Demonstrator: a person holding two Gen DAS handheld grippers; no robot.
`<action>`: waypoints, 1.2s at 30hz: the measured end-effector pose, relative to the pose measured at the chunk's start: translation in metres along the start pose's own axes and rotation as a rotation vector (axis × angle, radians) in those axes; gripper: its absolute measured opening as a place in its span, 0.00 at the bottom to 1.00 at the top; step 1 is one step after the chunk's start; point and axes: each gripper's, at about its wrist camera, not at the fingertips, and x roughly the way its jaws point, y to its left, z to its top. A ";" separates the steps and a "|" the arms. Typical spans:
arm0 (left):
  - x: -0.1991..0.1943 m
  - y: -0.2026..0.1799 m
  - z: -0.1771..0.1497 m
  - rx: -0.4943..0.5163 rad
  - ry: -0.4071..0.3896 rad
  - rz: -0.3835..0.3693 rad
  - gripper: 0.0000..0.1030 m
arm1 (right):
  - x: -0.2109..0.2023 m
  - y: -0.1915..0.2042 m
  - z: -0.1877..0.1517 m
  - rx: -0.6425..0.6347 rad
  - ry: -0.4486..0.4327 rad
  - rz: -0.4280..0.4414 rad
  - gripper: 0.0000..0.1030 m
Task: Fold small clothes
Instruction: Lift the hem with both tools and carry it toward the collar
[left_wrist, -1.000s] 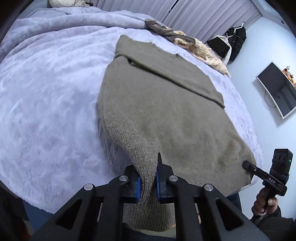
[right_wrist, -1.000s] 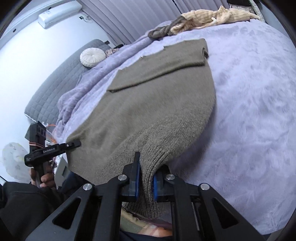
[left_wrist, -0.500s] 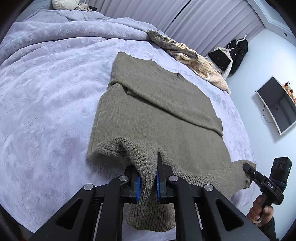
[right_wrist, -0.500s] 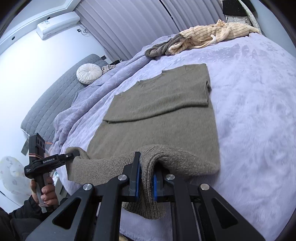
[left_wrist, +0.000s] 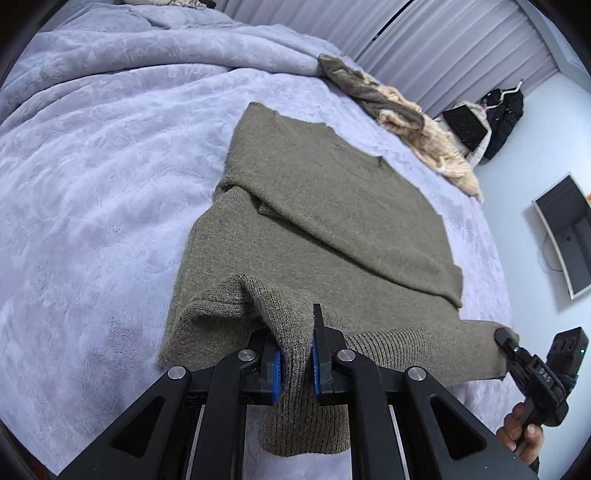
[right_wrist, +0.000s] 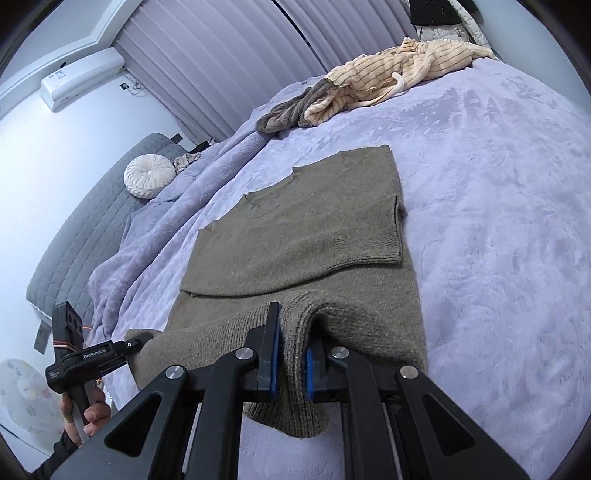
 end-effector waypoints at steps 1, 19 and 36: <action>0.003 -0.001 0.002 0.001 0.008 0.011 0.13 | 0.003 0.001 0.003 0.000 0.006 -0.004 0.11; 0.017 -0.022 0.037 0.056 0.004 0.085 0.13 | 0.030 0.004 0.036 -0.028 0.036 -0.088 0.11; 0.024 -0.034 0.082 0.056 -0.004 0.067 0.13 | 0.050 0.019 0.075 -0.081 0.032 -0.146 0.11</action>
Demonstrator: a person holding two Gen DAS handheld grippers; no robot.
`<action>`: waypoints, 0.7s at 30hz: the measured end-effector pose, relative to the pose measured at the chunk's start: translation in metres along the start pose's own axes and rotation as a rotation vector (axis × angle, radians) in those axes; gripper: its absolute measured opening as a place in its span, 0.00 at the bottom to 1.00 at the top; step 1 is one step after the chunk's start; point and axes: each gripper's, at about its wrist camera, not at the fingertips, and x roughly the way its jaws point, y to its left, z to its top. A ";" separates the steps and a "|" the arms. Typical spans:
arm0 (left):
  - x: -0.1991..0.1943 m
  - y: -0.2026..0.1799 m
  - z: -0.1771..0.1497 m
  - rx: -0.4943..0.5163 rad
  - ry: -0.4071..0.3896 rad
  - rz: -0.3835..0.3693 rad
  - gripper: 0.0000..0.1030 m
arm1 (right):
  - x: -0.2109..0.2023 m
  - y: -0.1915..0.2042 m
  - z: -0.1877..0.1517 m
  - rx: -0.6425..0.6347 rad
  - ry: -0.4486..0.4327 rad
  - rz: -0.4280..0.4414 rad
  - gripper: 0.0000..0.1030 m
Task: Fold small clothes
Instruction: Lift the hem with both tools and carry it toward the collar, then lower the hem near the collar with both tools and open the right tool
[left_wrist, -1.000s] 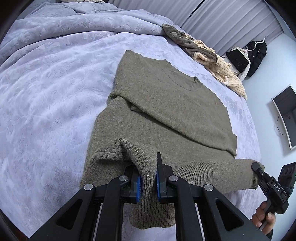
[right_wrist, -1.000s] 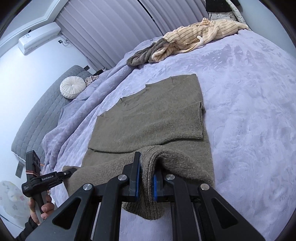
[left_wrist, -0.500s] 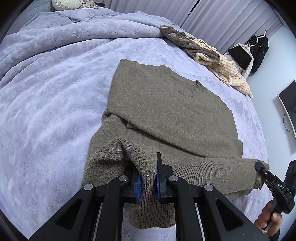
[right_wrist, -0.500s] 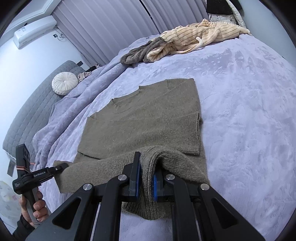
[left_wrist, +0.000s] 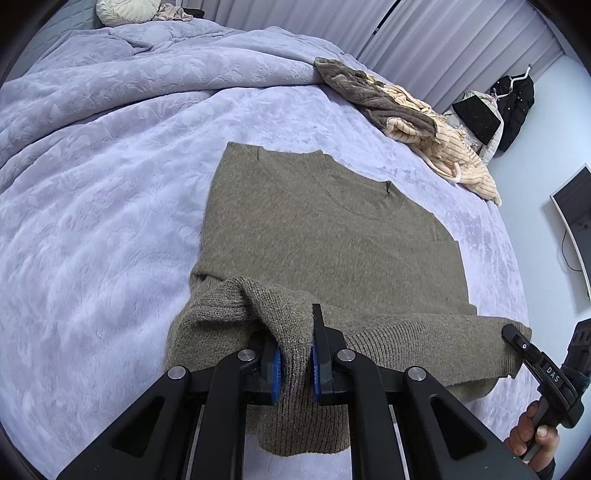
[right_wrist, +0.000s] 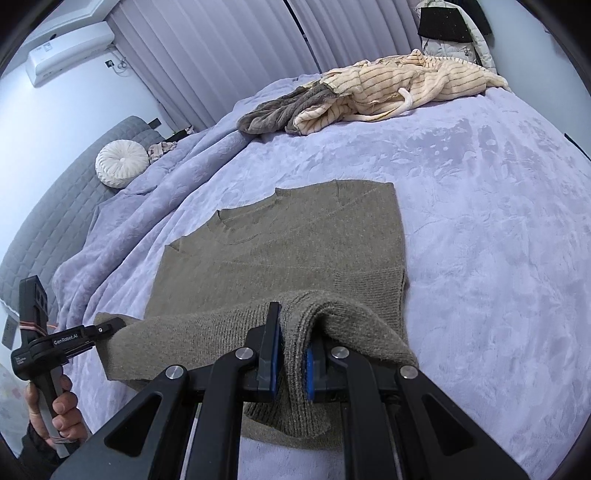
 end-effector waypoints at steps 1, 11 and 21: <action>0.001 -0.001 0.002 0.003 -0.002 0.001 0.13 | 0.001 0.001 0.002 -0.007 0.002 -0.007 0.11; 0.010 -0.004 0.018 0.003 0.001 0.013 0.13 | 0.016 0.008 0.022 -0.042 0.008 -0.018 0.11; 0.026 -0.005 0.043 -0.007 0.008 0.015 0.13 | 0.037 0.002 0.044 -0.014 0.020 -0.022 0.11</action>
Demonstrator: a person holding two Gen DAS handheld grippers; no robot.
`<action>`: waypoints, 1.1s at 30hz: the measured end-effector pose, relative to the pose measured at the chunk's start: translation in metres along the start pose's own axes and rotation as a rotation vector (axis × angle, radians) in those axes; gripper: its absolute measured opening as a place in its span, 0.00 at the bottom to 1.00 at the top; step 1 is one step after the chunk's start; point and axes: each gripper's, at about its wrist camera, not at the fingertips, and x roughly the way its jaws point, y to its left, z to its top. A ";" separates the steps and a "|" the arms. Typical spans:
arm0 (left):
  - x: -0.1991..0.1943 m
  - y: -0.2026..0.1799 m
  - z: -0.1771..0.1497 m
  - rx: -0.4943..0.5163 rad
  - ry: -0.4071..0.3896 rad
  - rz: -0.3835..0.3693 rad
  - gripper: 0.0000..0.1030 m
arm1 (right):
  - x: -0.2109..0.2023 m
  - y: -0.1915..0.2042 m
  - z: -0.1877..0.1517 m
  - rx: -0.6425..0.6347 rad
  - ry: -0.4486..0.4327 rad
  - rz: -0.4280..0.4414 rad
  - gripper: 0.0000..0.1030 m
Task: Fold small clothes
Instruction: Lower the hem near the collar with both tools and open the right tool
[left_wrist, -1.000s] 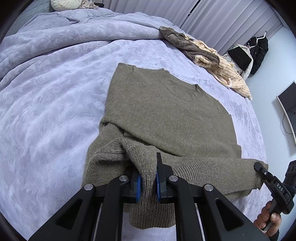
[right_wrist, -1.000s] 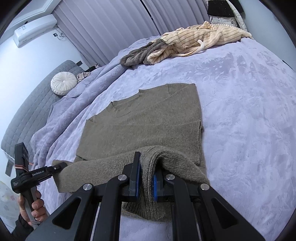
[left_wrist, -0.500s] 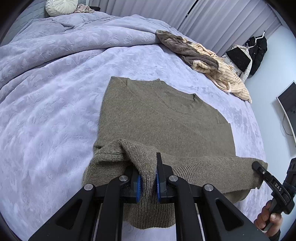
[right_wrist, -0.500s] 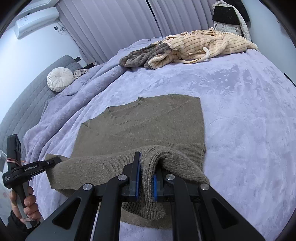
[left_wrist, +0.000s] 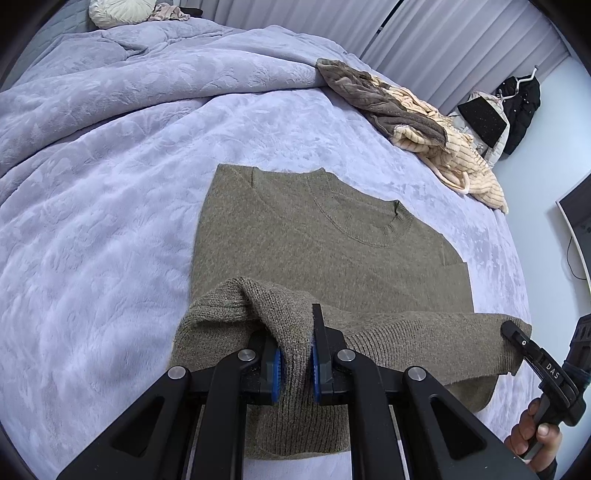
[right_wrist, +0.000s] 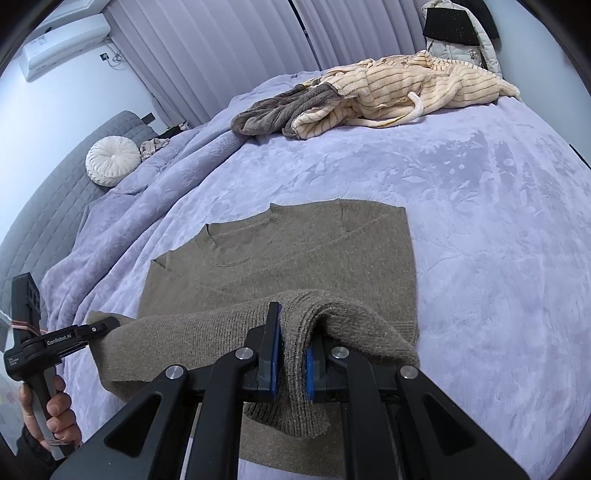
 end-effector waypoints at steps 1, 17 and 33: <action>0.001 -0.001 0.003 0.003 0.000 0.000 0.13 | 0.002 0.000 0.003 0.003 0.001 0.000 0.11; 0.029 -0.013 0.048 0.020 0.003 0.028 0.13 | 0.037 -0.004 0.042 -0.004 0.011 -0.015 0.11; 0.070 -0.016 0.072 0.031 0.035 0.047 0.13 | 0.085 -0.025 0.058 0.030 0.060 -0.049 0.11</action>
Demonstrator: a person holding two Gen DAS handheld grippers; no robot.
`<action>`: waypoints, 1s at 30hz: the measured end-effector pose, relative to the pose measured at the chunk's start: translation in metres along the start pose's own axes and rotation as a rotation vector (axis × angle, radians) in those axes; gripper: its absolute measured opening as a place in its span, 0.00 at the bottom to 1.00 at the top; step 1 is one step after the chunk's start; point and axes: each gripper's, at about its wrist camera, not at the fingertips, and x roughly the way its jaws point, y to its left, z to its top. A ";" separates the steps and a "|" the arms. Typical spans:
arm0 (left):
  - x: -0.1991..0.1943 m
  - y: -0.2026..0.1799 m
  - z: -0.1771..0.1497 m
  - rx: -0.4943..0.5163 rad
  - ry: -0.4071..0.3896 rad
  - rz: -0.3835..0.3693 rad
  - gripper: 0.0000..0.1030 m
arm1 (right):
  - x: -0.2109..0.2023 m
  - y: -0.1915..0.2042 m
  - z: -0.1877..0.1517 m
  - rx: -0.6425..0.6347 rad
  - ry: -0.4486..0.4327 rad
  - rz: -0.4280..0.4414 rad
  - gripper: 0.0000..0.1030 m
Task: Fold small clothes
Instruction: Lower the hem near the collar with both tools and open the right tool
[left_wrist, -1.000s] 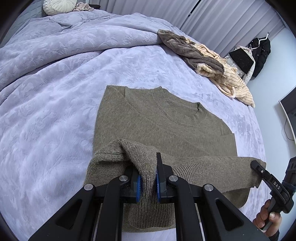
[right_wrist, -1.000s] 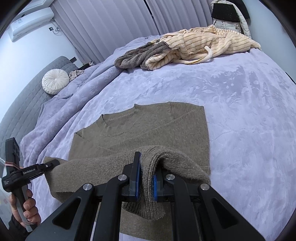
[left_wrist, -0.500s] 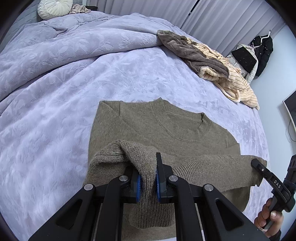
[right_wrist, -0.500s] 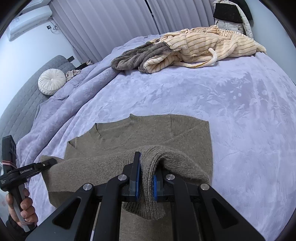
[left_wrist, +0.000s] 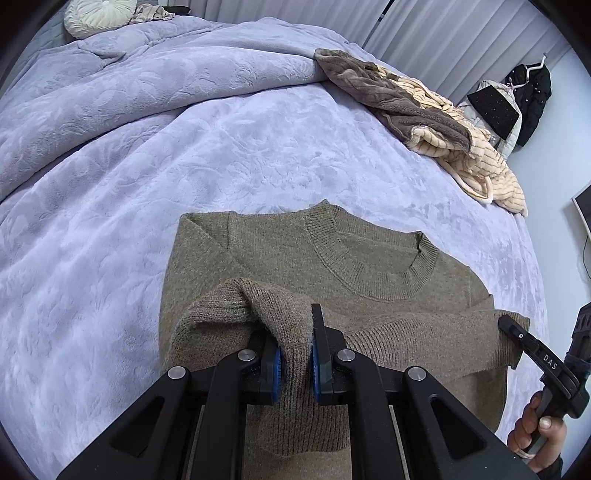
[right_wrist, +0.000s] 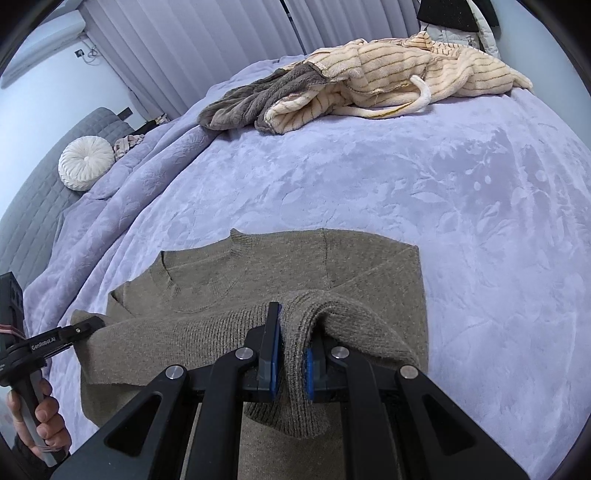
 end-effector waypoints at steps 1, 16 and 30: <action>0.002 0.000 0.001 0.002 0.002 0.002 0.13 | 0.003 -0.001 0.001 0.000 0.004 -0.003 0.11; 0.041 0.006 0.012 0.009 0.044 0.020 0.13 | 0.035 -0.012 0.005 0.019 0.045 -0.023 0.11; 0.059 0.011 0.014 0.005 0.108 -0.043 0.50 | 0.047 -0.018 0.005 0.048 0.079 -0.019 0.15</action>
